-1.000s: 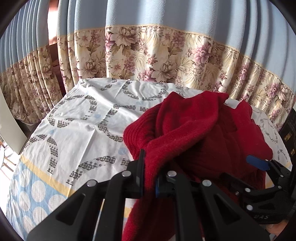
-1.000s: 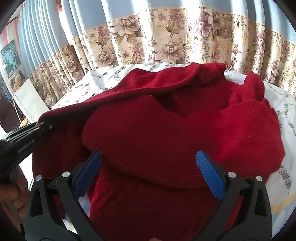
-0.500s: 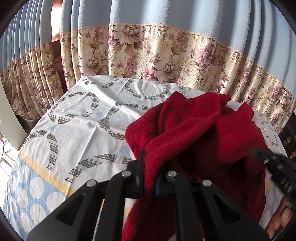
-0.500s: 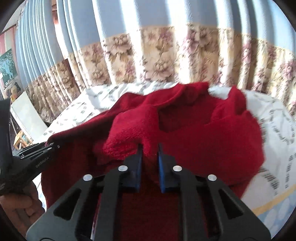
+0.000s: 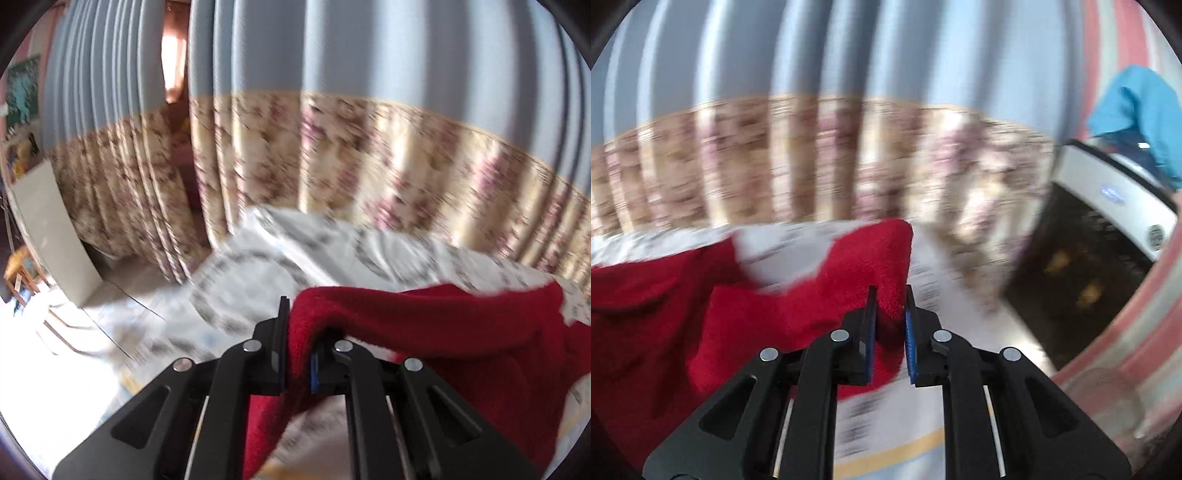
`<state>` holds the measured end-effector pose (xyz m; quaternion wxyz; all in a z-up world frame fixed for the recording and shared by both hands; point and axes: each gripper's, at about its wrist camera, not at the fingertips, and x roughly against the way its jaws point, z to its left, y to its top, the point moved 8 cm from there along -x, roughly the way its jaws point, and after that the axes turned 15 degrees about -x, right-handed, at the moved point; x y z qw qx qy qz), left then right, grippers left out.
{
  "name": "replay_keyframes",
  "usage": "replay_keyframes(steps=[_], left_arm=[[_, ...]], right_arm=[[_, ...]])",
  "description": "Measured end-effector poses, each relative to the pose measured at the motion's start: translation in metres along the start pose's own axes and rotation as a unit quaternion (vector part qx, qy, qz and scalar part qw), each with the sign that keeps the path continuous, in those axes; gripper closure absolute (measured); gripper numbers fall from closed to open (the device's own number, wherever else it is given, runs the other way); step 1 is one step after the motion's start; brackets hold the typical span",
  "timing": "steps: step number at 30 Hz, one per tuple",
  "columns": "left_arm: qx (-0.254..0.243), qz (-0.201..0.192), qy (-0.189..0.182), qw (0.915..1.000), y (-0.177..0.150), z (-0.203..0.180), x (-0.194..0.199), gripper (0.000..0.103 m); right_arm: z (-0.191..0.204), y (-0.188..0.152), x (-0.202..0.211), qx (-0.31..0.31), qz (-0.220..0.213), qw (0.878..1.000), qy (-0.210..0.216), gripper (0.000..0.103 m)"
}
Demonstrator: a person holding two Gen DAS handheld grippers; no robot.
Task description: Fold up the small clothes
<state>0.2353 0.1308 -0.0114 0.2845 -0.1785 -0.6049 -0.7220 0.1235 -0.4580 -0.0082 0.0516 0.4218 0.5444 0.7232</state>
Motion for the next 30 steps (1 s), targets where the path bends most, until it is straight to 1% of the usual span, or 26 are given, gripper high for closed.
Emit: replay_keyframes(steps=[2,5,8,10,12,16,19,20,21,22,23,24,25,26,27,28,29,30], left_arm=[[0.012,-0.001,0.007,0.9999,0.017,0.02,-0.006,0.095],[0.016,-0.013,0.051,0.9985,0.045,0.05,-0.013,0.095],[0.023,0.003,0.079,0.9966,0.064,0.076,-0.037,0.095],[0.029,0.022,0.088,0.9954,0.073,0.093,-0.058,0.095],[0.036,0.044,0.102,0.9931,0.078,0.111,-0.082,0.095],[0.066,0.078,0.118,0.9877,0.076,0.144,-0.115,0.095],[0.076,0.1,0.117,0.9851,0.071,0.154,-0.139,0.095],[0.071,0.107,0.121,0.9843,0.07,0.155,-0.147,0.094],[0.062,0.119,0.12,0.9837,0.067,0.152,-0.158,0.086],[0.049,0.148,0.113,0.9812,0.059,0.146,-0.174,0.08],[0.044,0.168,0.112,0.9784,0.05,0.142,-0.185,0.061],[0.033,0.18,0.117,0.976,0.042,0.138,-0.192,0.048],[0.024,0.183,0.123,0.9751,0.037,0.136,-0.193,0.046],[0.02,0.184,0.121,0.9752,0.032,0.133,-0.193,0.042],[0.018,0.185,0.116,0.9758,0.026,0.131,-0.192,0.031],[0.007,0.186,0.111,0.9762,0.021,0.128,-0.188,0.027],[-0.004,0.183,0.115,0.9763,0.018,0.126,-0.183,0.02],[-0.015,0.179,0.123,0.976,0.015,0.126,-0.176,0.015]], right_arm=[[-0.031,0.023,-0.018,-0.008,-0.014,0.999,-0.029,0.09],[-0.054,0.044,-0.042,-0.009,-0.025,0.998,-0.055,0.09],[-0.054,0.061,-0.069,-0.002,-0.026,0.997,-0.068,0.09],[-0.05,0.072,-0.087,0.001,-0.027,0.997,-0.069,0.09],[-0.045,0.082,-0.106,-0.001,-0.025,0.997,-0.074,0.09],[-0.042,0.1,-0.135,-0.008,-0.026,0.996,-0.082,0.09],[-0.043,0.107,-0.148,-0.006,-0.035,0.995,-0.09,0.091],[-0.042,0.107,-0.152,-0.005,-0.037,0.995,-0.09,0.09],[-0.042,0.104,-0.158,-0.002,-0.034,0.995,-0.09,0.09],[-0.043,0.099,-0.164,-0.003,-0.024,0.996,-0.091,0.09],[-0.044,0.092,-0.171,-0.004,-0.007,0.996,-0.091,0.088],[-0.045,0.083,-0.179,-0.005,0.015,0.996,-0.09,0.083],[-0.048,0.073,-0.182,-0.01,0.031,0.995,-0.092,0.067],[-0.053,0.066,-0.181,-0.018,0.035,0.995,-0.093,0.048],[-0.058,0.059,-0.175,-0.029,0.042,0.995,-0.084,0.036],[-0.062,0.055,-0.169,-0.037,0.042,0.995,-0.08,0.025],[-0.068,0.051,-0.159,-0.045,0.039,0.995,-0.081,0.024],[-0.072,0.046,-0.148,-0.05,0.04,0.995,-0.075,0.024]])
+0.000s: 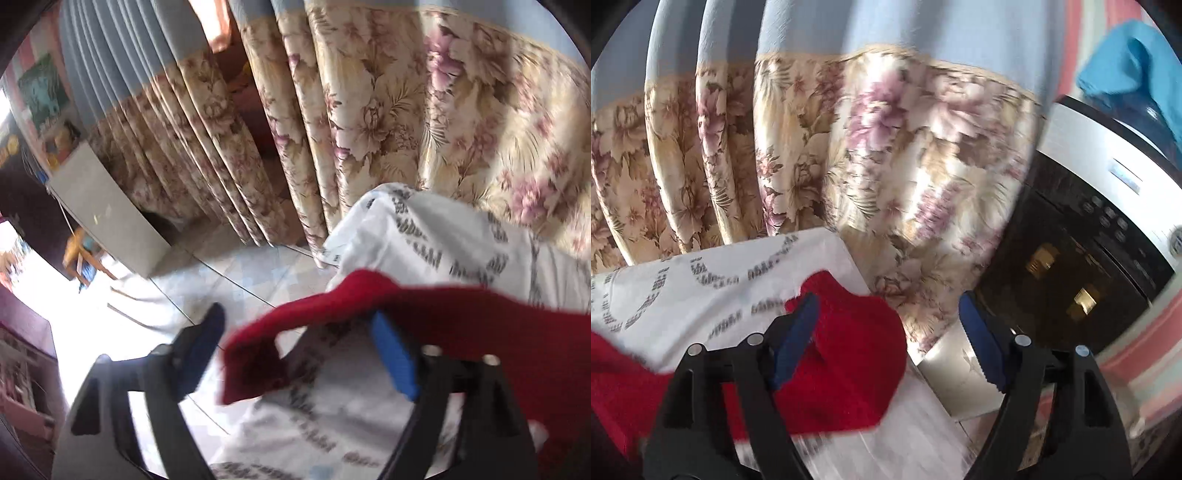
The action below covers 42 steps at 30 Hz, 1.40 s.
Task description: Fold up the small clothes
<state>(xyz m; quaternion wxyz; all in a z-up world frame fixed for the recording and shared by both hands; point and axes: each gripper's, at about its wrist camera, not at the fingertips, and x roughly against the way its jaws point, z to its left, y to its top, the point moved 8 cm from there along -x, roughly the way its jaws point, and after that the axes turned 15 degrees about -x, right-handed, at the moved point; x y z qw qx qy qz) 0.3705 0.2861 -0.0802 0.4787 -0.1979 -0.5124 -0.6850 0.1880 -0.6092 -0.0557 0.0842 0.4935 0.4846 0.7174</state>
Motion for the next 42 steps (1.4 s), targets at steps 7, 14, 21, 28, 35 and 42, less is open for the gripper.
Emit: replay_keyframes(steps=[7,14,21,28,35,42], left_arm=[[-0.048,-0.086,-0.036,0.9945,-0.06,-0.036,0.083,0.014],[-0.138,-0.105,-0.146,0.9739,-0.14,-0.148,0.14,0.014],[-0.189,-0.123,-0.167,0.9599,-0.172,-0.211,0.16,0.014],[-0.169,-0.113,-0.214,0.9556,-0.171,-0.231,0.156,0.015],[-0.16,-0.107,-0.28,0.9405,-0.177,-0.255,0.165,0.062],[-0.154,-0.114,-0.292,0.937,-0.18,-0.26,0.173,0.094]], right_arm=[[-0.006,-0.059,0.098,0.01,0.02,0.997,0.077,0.017],[0.038,-0.167,0.208,0.017,0.068,0.976,0.205,0.015],[0.076,-0.255,0.269,0.037,0.104,0.961,0.252,0.015],[0.092,-0.304,0.287,0.039,0.131,0.954,0.268,0.015],[0.129,-0.324,0.272,0.106,0.16,0.943,0.272,0.052],[0.148,-0.319,0.264,0.145,0.175,0.927,0.297,0.09]])
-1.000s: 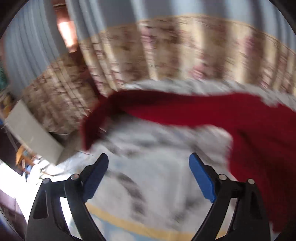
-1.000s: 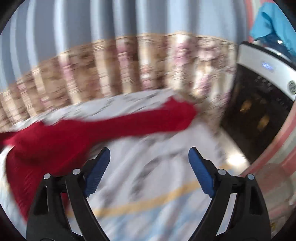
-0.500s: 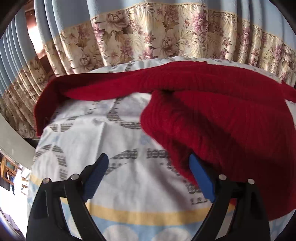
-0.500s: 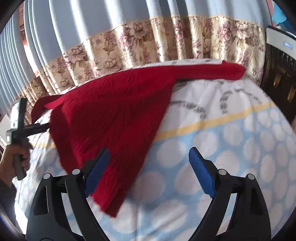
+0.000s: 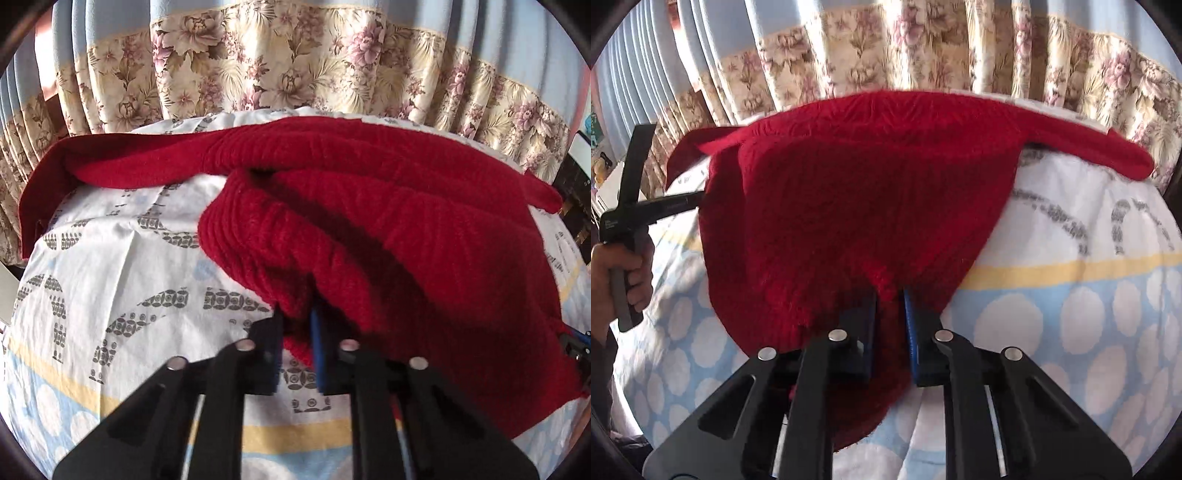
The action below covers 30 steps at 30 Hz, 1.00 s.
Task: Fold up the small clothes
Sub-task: 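Lower the sweater flat onto the bed and open both grippers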
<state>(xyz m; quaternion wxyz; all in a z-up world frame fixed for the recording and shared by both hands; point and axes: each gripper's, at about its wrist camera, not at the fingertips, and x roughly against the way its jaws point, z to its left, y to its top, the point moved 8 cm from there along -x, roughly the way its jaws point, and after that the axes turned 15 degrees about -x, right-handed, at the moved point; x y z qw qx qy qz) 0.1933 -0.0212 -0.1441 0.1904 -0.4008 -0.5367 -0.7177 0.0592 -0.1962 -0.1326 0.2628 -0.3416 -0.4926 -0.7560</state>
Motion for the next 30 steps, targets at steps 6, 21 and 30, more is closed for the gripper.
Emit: replay_keyframes(steps=[6,21,30], left_arm=[[0.007,-0.002,0.015,0.9999,-0.006,0.009,0.024,0.096],[0.031,-0.01,0.029,0.9991,-0.031,0.008,0.077,0.096],[0.054,-0.046,0.018,0.9973,-0.055,-0.01,0.161,0.096]], right_arm=[[-0.008,0.013,0.012,0.002,-0.019,1.0,0.001,0.091],[-0.01,0.021,0.035,0.017,-0.047,0.999,-0.014,0.091],[-0.028,0.025,0.096,0.014,-0.081,0.997,-0.006,0.091]])
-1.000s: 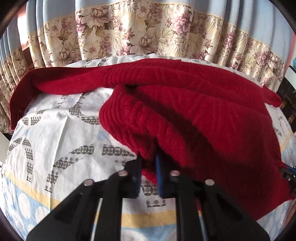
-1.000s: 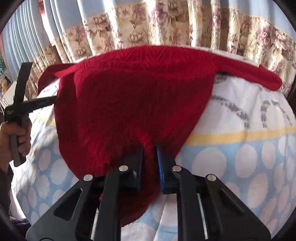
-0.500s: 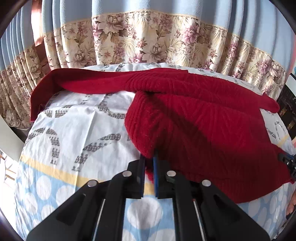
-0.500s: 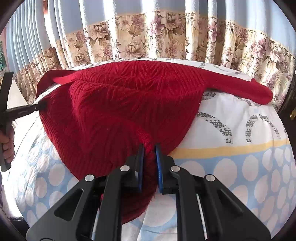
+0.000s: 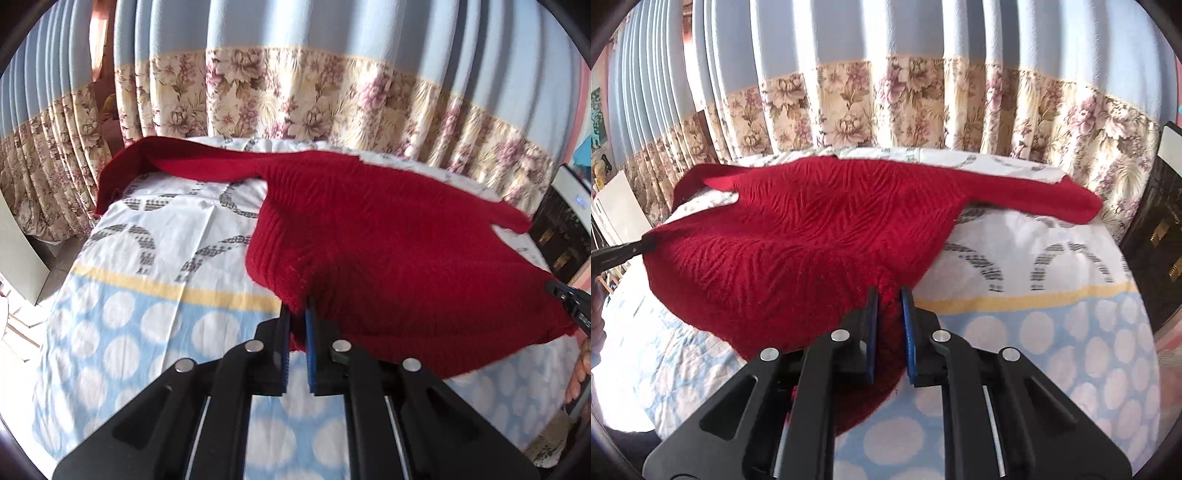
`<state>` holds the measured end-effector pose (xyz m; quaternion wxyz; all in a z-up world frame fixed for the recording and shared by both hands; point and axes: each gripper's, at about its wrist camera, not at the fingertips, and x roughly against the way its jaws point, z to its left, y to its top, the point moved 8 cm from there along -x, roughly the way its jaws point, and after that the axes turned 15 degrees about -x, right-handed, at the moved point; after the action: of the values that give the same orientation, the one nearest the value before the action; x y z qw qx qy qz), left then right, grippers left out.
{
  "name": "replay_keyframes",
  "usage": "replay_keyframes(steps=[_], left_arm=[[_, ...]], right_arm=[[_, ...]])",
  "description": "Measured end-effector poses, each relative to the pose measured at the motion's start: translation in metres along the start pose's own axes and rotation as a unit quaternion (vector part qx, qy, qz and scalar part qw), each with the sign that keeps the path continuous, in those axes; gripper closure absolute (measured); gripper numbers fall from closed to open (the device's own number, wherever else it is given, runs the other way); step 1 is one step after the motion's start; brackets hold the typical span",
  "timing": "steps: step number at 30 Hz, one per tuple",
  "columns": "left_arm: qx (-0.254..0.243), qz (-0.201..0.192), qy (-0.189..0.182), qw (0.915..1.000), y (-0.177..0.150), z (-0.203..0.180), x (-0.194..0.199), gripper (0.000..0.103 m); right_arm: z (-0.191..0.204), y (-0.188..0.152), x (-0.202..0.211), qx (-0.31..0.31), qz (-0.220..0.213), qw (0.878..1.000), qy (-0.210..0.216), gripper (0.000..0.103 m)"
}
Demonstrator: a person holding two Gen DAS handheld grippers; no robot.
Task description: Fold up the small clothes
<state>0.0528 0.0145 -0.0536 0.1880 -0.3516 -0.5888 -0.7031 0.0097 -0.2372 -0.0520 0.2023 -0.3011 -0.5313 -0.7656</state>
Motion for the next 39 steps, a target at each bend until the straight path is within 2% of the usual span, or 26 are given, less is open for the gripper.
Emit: replay_keyframes(steps=[3,4,6,7,8,9,11,12,13,14,16,17,18,20,21,22,23,27,29,32,34,35,39], left_arm=[[0.003,-0.011,-0.004,0.9999,-0.008,-0.017,0.035,0.096],[0.007,-0.012,-0.01,0.9999,-0.01,-0.022,0.042,0.096],[0.01,-0.013,-0.018,0.9997,-0.018,-0.034,0.058,0.096],[0.011,-0.009,-0.022,0.9997,-0.024,-0.04,0.065,0.096],[0.011,-0.005,-0.024,0.9996,-0.029,-0.044,0.069,0.096],[0.01,0.001,-0.023,0.9997,-0.034,-0.047,0.07,0.096],[-0.004,0.026,-0.019,0.9995,-0.048,-0.052,0.064,0.096],[-0.005,0.041,-0.018,0.999,-0.056,-0.051,0.057,0.094],[0.003,0.054,-0.016,0.9984,-0.063,-0.047,0.05,0.092],[0.015,0.065,-0.006,0.9977,-0.071,-0.039,0.046,0.089],[0.023,0.074,0.004,0.997,-0.073,-0.029,0.046,0.056],[0.025,0.061,0.017,0.9977,-0.068,-0.022,0.051,0.021],[0.021,0.043,0.036,0.9982,-0.062,-0.014,0.058,0.013],[-0.011,0.018,0.077,0.9968,-0.045,-0.006,0.065,0.013],[-0.022,0.015,0.083,0.9962,-0.04,-0.003,0.062,0.013],[-0.031,0.012,0.089,0.9955,-0.033,0.002,0.056,0.013],[-0.032,0.01,0.09,0.9954,-0.028,0.008,0.049,0.013],[0.003,0.017,0.097,0.9952,-0.011,0.053,0.006,0.013],[0.031,0.028,0.105,0.9936,-0.003,0.082,-0.018,0.013],[0.037,0.031,0.117,0.9919,0.013,0.102,-0.042,0.013],[0.038,0.027,0.118,0.9919,0.028,0.11,-0.06,0.013],[0.041,0.028,0.118,0.9918,0.032,0.112,-0.067,0.013],[0.062,0.021,0.107,0.9922,0.056,0.123,-0.102,0.013]], right_arm=[[-0.006,-0.002,0.024,0.002,-0.001,1.0,0.01,0.091],[-0.008,-0.003,0.03,0.002,-0.001,1.0,0.011,0.095],[-0.015,-0.007,0.045,0.007,0.005,1.0,0.009,0.095],[-0.018,-0.01,0.05,0.01,0.008,1.0,0.006,0.096],[-0.022,-0.012,0.054,0.012,0.007,1.0,-0.001,0.102],[-0.027,-0.013,0.058,0.014,0.004,1.0,-0.013,0.102],[-0.033,-0.023,0.058,0.018,0.026,0.999,-0.014,0.102],[-0.035,-0.026,0.058,0.019,0.029,0.999,-0.012,0.101],[-0.039,-0.027,0.058,0.009,0.023,1.0,-0.015,0.09],[-0.042,-0.03,0.054,0.002,0.028,0.999,-0.015,0.072],[-0.045,-0.032,0.046,-0.006,0.035,0.999,-0.015,0.066],[-0.047,-0.031,0.043,-0.011,0.035,0.999,-0.014,0.066],[-0.047,-0.03,0.039,-0.015,0.039,0.999,-0.012,0.066],[-0.05,-0.024,0.031,-0.023,0.034,0.999,-0.009,0.062],[-0.052,-0.021,0.025,-0.029,0.035,0.999,-0.004,0.061],[-0.054,-0.018,0.02,-0.035,0.036,0.999,-0.001,0.056],[-0.058,-0.012,0.014,-0.046,0.033,0.998,0.003,0.051],[-0.086,0.02,-0.008,-0.077,0.017,0.997,-0.002,0.047],[-0.113,0.047,-0.02,-0.088,-0.002,0.995,-0.036,0.046],[-0.154,0.09,-0.042,-0.08,-0.033,0.992,-0.089,0.046],[-0.178,0.121,-0.061,-0.078,-0.054,0.991,-0.096,0.046],[-0.193,0.136,-0.073,-0.078,-0.06,0.989,-0.114,0.046],[-0.242,0.177,-0.117,-0.099,-0.062,0.983,-0.144,0.046]])
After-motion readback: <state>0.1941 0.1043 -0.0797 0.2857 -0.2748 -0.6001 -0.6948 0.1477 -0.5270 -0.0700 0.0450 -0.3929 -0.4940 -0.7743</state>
